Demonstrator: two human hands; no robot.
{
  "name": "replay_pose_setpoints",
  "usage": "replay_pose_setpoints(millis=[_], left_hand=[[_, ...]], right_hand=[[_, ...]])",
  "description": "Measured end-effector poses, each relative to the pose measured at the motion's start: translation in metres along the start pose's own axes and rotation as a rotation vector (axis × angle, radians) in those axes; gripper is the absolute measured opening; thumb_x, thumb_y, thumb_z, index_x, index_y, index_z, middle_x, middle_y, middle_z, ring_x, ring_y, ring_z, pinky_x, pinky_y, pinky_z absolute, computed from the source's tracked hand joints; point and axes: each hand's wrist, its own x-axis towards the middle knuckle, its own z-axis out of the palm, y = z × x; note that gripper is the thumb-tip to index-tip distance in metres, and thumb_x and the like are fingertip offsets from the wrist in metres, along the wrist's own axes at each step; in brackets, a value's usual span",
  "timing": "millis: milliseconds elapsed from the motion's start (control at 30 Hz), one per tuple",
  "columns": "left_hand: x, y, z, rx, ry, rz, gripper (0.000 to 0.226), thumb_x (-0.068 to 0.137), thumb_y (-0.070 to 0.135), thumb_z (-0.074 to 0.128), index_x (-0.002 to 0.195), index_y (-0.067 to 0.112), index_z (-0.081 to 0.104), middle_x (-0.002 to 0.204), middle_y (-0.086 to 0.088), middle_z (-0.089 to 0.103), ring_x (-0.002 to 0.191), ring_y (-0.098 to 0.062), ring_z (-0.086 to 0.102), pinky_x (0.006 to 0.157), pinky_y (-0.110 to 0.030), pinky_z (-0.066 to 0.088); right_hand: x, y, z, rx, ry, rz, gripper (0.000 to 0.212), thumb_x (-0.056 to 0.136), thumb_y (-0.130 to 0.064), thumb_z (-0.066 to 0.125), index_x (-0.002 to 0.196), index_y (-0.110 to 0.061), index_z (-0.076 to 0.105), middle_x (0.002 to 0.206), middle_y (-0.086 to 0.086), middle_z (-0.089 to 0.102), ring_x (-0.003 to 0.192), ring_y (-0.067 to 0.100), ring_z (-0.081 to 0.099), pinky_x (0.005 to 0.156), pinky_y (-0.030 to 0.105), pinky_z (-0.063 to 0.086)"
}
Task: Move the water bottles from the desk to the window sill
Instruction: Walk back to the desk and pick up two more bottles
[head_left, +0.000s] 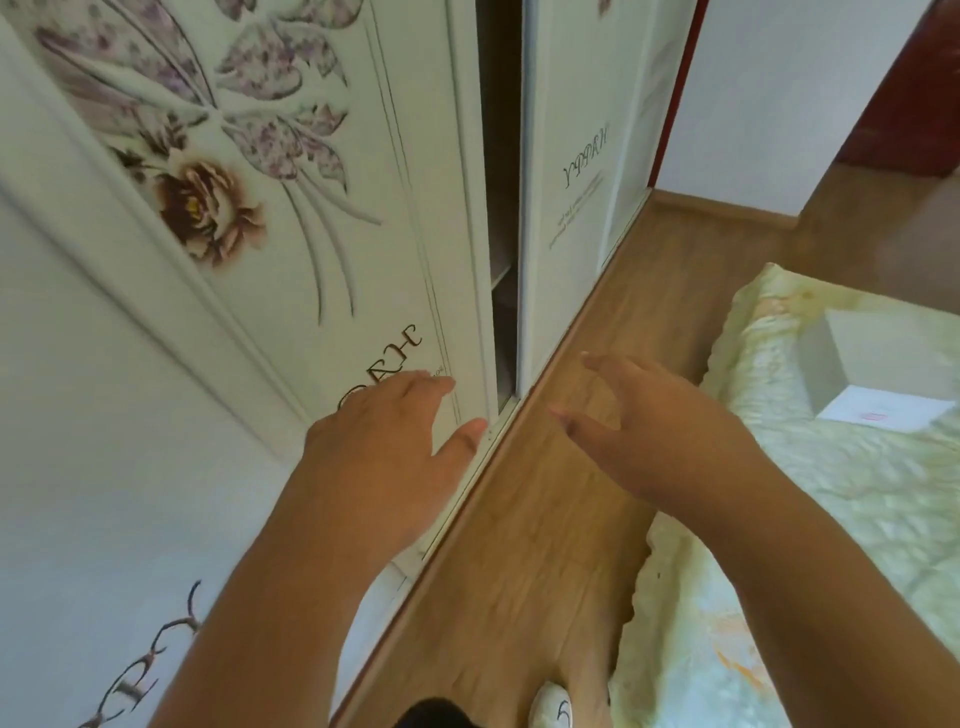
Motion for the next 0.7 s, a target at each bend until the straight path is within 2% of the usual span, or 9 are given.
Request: replay_pose_setpoints(millis=[200,400,533,700], left_hand=[[0.072,0.05,-0.001,0.037,-0.038,0.17,0.063,0.099,0.068,0.03,0.155,0.041,0.029,0.162,0.016,0.03,0.147,-0.012,0.032,0.115,-0.041,0.032],[0.144,0.094,0.006,0.029,-0.111,0.383,0.065,0.098,0.068,0.031,0.157,0.04,0.028,0.163,0.016,0.03,0.148,-0.013,0.032,0.118,-0.043,0.034],[0.199,0.105,0.0,0.05,-0.155,0.499,0.067,0.097,0.071,0.03,0.156,0.041,0.027,0.164,0.015,0.029,0.149,-0.013,0.032,0.119,-0.046,0.034],[0.268,0.113,-0.024,0.076,-0.121,0.599,0.068,0.096,0.073,0.024,0.156,0.041,0.026,0.164,0.015,0.03,0.148,-0.014,0.035,0.118,-0.048,0.036]], right_hand=[[0.025,0.039,-0.023,0.002,0.084,0.143,0.071,0.093,-0.069,0.049,0.154,-0.039,0.029,0.156,-0.009,0.043,0.131,0.018,0.054,0.108,0.044,0.047],[0.048,0.068,-0.046,-0.024,0.161,0.342,0.073,0.094,-0.068,0.046,0.157,-0.038,0.025,0.162,-0.012,0.033,0.142,0.016,0.044,0.115,0.043,0.039],[0.078,0.066,-0.06,-0.065,0.23,0.427,0.073,0.095,-0.068,0.045,0.158,-0.036,0.025,0.16,-0.013,0.037,0.137,0.013,0.049,0.113,0.041,0.04],[0.127,0.053,-0.073,-0.106,0.315,0.461,0.073,0.095,-0.069,0.043,0.157,-0.035,0.026,0.158,-0.015,0.038,0.141,0.011,0.043,0.115,0.038,0.037]])
